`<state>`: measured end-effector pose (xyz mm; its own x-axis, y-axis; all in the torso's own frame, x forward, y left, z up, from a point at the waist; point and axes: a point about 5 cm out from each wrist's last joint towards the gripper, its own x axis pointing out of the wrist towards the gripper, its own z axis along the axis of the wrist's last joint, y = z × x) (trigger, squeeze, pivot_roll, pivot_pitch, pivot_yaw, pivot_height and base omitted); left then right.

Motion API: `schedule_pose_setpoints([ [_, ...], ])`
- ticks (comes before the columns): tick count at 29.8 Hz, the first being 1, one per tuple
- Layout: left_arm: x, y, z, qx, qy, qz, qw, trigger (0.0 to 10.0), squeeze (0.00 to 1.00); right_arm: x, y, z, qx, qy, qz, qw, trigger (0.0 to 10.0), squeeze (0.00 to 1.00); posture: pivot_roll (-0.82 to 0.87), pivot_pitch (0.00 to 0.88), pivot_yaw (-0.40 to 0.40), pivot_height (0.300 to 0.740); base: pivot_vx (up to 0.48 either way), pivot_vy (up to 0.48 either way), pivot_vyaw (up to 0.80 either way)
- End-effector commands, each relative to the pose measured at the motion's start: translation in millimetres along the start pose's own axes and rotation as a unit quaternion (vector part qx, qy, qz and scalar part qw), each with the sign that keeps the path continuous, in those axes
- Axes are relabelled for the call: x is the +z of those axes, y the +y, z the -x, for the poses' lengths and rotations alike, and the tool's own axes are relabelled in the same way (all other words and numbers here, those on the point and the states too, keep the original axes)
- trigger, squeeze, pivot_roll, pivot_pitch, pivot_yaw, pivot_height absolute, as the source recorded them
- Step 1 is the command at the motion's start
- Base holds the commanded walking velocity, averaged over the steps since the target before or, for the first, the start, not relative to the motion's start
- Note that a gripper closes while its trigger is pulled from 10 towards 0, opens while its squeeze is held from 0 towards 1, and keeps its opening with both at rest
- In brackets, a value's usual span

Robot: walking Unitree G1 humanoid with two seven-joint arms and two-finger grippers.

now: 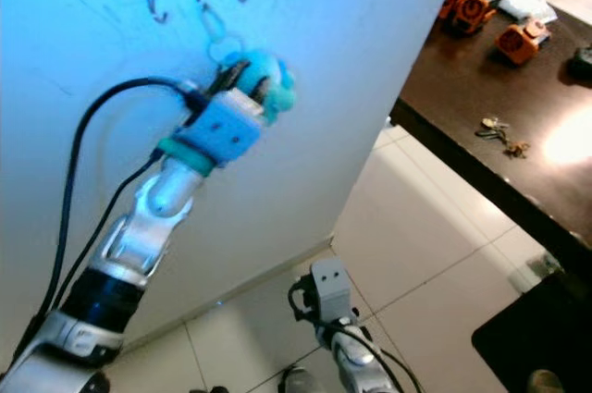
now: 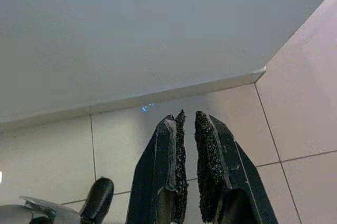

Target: Hang keys on a hook

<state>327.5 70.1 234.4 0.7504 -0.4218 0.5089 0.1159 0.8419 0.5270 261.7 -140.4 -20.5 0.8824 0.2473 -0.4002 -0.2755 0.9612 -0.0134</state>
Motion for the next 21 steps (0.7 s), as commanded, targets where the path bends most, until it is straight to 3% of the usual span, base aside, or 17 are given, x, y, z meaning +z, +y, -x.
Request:
schedule_pose_setpoints([
  [1, -12.6, -6.7, 22.1, -0.048, 0.013, 0.006, 0.999, 10.0, 0.00, -12.1, 1.2, 6.0, -0.001, 0.019, -0.005, 1.000, 10.0, 0.00, -0.16, 0.150, 0.021, 0.740, 0.000, 0.000, 0.00],
  [2, -24.6, -14.4, 44.0, -0.096, 0.031, -0.004, 0.995, 10.0, 0.00, -13.7, 0.9, 7.0, -0.002, 0.021, -0.005, 1.000, 10.0, 0.00, -0.16, 0.149, 0.021, 0.740, 0.000, 0.000, 0.00],
  [3, -24.6, -14.4, 44.0, -0.096, 0.031, -0.004, 0.995, 10.0, 0.00, -13.7, 0.9, 7.0, -0.002, 0.021, -0.005, 1.000, 10.0, 0.00, -0.16, 0.149, 0.021, 0.740, 0.000, 0.000, 0.00],
  [5, -50.8, -26.3, 89.6, -0.167, 0.090, -0.003, 0.982, 10.0, 0.00, -17.4, -0.4, 9.3, -0.003, 0.027, -0.005, 1.000, 10.0, 0.00, -0.16, 0.150, 0.017, 0.740, 0.000, 0.000, 0.00],
  [6, -50.8, -26.3, 89.6, -0.167, 0.090, -0.003, 0.982, 10.0, 0.00, -17.4, -0.4, 9.3, -0.003, 0.027, -0.005, 1.000, 10.0, 0.00, -0.16, 0.150, 0.017, 0.740, 0.000, 0.000, 0.00],
  [7, -66.1, -30.4, 110.6, -0.187, 0.133, 0.004, 0.973, 10.0, 0.00, -19.5, -1.3, 10.5, -0.004, 0.031, -0.004, 0.999, 10.0, 0.00, -0.16, 0.149, 0.013, 0.740, 0.000, 0.000, 0.00],
  [9, -66.1, -30.4, 110.6, -0.187, 0.133, 0.004, 0.973, 10.0, 0.00, -19.5, -1.3, 10.5, -0.004, 0.031, -0.004, 0.999, 10.0, 0.00, -0.16, 0.149, 0.013, 0.740, 0.000, 0.000, 0.00],
  [11, -99.8, -41.3, 152.3, -0.217, 0.239, 0.021, 0.946, 10.0, 0.00, -25.0, -3.1, 13.6, -0.003, 0.045, 0.000, 0.999, 10.0, 0.00, -0.15, 0.145, 0.000, 0.740, 0.000, 0.000, 0.00],
  [13, -99.8, -41.3, 152.3, -0.217, 0.239, 0.021, 0.946, 10.0, 0.00, -25.0, -3.1, 13.6, -0.003, 0.045, 0.000, 0.999, 10.0, 0.00, -0.15, 0.145, 0.000, 0.740, 0.000, 0.000, 0.00],
  [14, -135.8, -56.0, 192.5, -0.215, 0.378, 0.035, 0.900, 10.0, 0.00, -36.6, -3.8, 19.6, -0.001, 0.074, 0.004, 0.997, 10.0, 0.00, -0.15, 0.138, -0.013, 0.740, 0.000, 0.000, 0.00],
  [16, -135.8, -56.0, 192.5, -0.215, 0.378, 0.035, 0.900, 10.0, 0.00, -36.6, -3.8, 19.6, -0.001, 0.074, 0.004, 0.997, 10.0, 0.00, -0.15, 0.138, -0.013, 0.740, 0.000, 0.000, 0.00],
  [17, -143.7, -60.3, 203.7, -0.212, 0.414, 0.032, 0.884, 10.0, 0.00, -40.9, -3.9, 21.9, 0.000, 0.084, 0.005, 0.996, 10.0, 0.00, -0.15, 0.138, -0.013, 0.740, 0.000, 0.000, 0.00],
  [21, -143.7, -60.3, 203.7, -0.212, 0.414, 0.032, 0.884, 10.0, 0.00, -40.9, -3.9, 21.9, 0.000, 0.084, 0.005, 0.996, 10.0, 0.00, -0.15, 0.138, -0.013, 0.740, 0.000, 0.000, 0.00],
])
